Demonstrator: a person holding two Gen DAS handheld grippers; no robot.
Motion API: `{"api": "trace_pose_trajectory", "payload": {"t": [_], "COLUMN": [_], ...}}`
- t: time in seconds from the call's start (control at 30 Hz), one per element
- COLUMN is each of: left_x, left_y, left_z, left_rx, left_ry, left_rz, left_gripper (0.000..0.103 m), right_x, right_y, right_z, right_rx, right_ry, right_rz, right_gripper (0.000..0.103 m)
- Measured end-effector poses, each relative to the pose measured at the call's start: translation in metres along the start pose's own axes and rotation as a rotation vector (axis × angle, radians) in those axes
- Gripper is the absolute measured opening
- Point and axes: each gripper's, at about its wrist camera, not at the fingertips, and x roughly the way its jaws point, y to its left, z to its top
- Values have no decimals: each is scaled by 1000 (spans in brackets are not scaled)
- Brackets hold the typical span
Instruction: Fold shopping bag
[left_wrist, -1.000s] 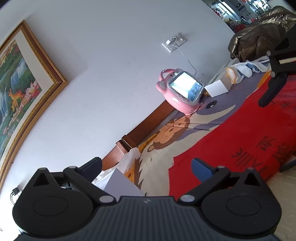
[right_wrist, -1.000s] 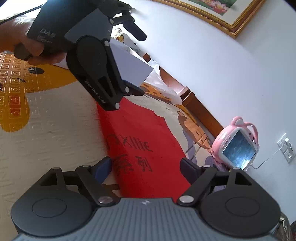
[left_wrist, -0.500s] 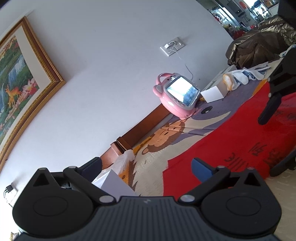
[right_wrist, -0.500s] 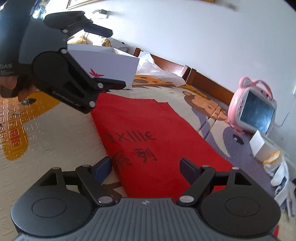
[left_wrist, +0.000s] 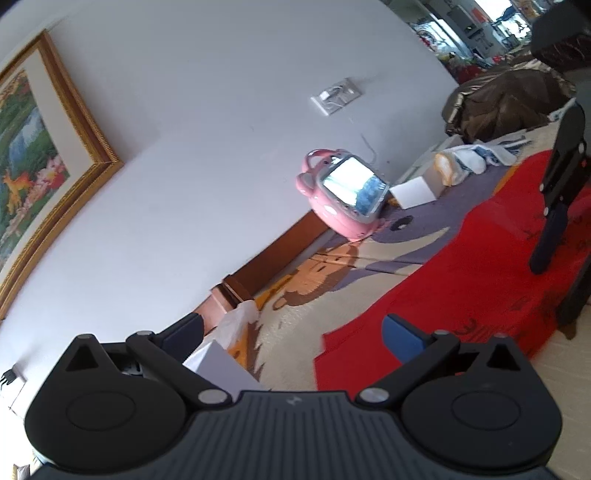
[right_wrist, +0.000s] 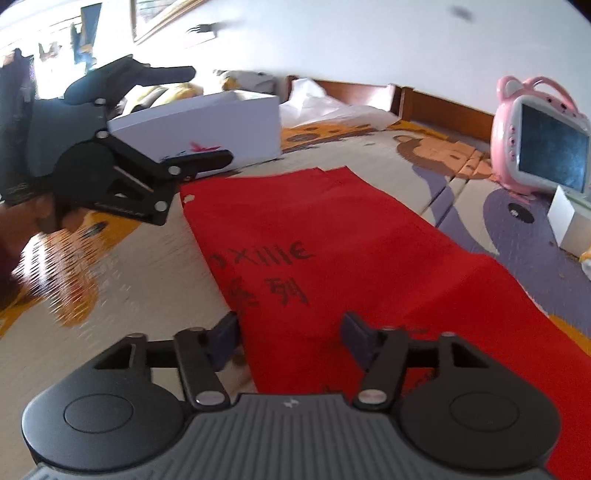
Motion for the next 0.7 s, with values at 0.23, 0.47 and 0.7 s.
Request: {"api": "trace_pose_trajectory", "payload": {"t": [0.23,0.47,0.7], "left_x": [-8,0,4], "left_y": [6,23,57], "left_z": [5,8,4], "left_rx": [-44,-137,-356], "left_ry": [-26,-1,10], "left_rz": [-37,66,-89], "left_gripper": [102,102,102], "right_x": [-57,-141,-95], "right_y": [4,16,46], "right_z": [-29,-26,9], "right_rx": [-171,-159,-25], "right_ry": [128,-184,-261], "right_rz": [113,128,40], "right_gripper": [63,75,86]}}
